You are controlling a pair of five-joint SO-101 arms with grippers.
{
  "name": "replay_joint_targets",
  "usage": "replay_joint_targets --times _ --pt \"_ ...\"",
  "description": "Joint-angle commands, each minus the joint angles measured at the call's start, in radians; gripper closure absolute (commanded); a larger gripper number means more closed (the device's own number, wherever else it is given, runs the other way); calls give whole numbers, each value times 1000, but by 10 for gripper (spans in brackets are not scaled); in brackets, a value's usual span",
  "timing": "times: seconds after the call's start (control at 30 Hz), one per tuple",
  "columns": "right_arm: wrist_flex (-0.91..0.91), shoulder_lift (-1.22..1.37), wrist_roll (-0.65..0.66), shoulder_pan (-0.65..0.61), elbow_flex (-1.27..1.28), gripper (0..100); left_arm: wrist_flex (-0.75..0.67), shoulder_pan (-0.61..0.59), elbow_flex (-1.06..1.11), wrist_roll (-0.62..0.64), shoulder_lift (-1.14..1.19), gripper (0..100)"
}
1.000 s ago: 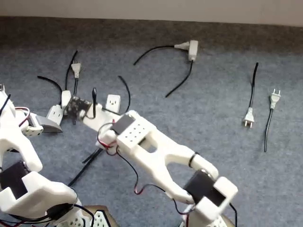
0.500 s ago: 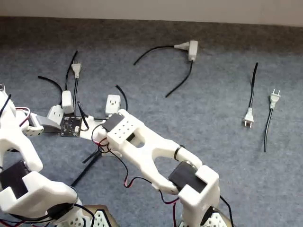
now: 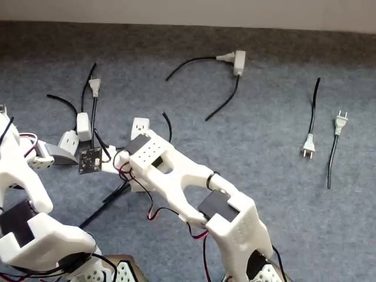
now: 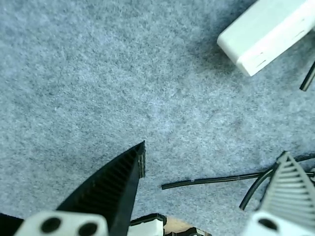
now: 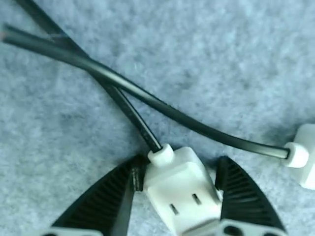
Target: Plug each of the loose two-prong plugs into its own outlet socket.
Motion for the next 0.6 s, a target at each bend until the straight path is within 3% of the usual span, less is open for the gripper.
replay_joint_targets --times 0.0,0.1,0.33,0.57 --pt "44 13 17 54 -61 854 -3 -5 -2 -8 -33 607" --pt "116 13 17 79 -140 987 -3 -7 -2 -8 -33 607" --pt "302 10 17 202 -355 990 -6 -7 16 -8 -33 607" --pt "552 10 14 377 -676 990 -106 -5 93 -6 -33 607"
